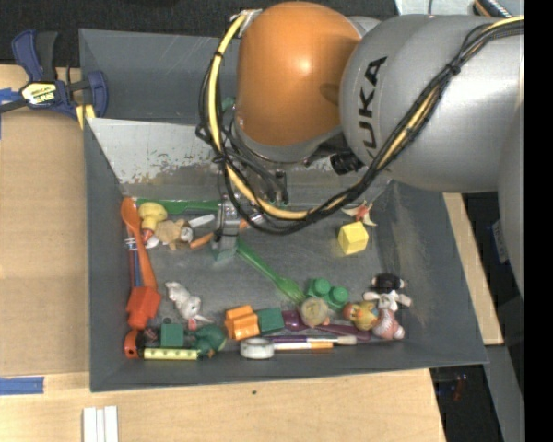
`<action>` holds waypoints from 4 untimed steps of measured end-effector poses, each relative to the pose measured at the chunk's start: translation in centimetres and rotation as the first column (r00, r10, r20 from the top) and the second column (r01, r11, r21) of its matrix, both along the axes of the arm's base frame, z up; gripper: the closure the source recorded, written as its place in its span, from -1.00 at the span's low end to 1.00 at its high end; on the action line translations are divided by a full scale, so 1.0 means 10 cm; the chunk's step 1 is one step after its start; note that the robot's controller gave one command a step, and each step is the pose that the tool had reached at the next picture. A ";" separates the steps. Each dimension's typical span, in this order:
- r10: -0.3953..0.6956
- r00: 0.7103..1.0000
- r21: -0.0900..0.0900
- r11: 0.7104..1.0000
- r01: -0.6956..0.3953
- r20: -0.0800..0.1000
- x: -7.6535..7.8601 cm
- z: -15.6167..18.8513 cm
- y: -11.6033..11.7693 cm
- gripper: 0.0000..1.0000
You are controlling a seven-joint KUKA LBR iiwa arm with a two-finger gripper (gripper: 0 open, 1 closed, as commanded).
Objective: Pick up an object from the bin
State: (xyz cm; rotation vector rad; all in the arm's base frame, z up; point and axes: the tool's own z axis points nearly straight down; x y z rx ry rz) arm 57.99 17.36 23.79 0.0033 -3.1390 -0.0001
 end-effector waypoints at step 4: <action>-0.094 0.995 0.007 0.996 0.094 0.017 0.20 -1.26 -0.14 -1.00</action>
Offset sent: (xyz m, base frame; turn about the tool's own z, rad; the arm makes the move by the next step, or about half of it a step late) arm -0.0056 -0.0005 -0.1177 0.1040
